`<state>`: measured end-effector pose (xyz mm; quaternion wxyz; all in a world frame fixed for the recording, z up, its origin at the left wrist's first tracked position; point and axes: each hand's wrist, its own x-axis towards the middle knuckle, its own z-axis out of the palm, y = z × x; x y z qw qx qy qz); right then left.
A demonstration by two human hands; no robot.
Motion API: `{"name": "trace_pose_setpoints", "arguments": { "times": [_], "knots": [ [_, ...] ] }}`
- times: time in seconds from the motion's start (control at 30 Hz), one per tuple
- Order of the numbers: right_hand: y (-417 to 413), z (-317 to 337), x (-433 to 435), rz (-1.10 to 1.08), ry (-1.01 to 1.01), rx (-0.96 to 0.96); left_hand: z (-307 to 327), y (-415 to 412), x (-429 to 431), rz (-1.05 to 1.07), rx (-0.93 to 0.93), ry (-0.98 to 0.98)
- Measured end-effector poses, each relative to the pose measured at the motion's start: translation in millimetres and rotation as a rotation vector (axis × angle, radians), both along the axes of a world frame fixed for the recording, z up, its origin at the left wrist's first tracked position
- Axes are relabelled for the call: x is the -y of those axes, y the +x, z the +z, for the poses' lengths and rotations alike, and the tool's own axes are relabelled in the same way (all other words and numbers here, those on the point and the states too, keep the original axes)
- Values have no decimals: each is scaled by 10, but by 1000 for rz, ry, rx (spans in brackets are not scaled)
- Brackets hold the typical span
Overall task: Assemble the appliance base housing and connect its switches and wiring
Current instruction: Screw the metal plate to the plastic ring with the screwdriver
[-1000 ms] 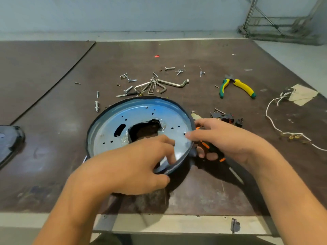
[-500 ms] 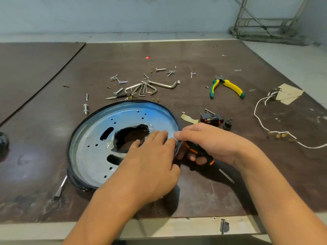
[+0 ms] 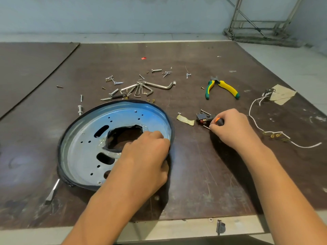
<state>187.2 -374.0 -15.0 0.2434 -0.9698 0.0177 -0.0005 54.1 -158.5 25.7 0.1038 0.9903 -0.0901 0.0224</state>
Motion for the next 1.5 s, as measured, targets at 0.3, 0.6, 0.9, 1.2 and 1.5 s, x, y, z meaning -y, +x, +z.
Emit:
{"name": "trace_pose_setpoints", "arguments": {
  "times": [0.3, 0.6, 0.9, 1.2, 1.5],
  "knots": [
    [-27, -77, -85, -6, -96, 25, 386, -96, -363, 4, 290, -443],
    [-172, 203, -260, 193, 325, 99, 549, -185, -607, 30, 535, -814],
    [-589, 611, -664, 510, 1297, -57, 425, -119, -687, 110, 623, -1086],
    [-845, 754, -832, 745, 1414, 43, 417, -109, -723, 110, 570, -1234],
    [-917, 818, -850, 833, 1444, 35, 407, -98, -657, 121, 568, -1240]
  ]
}}
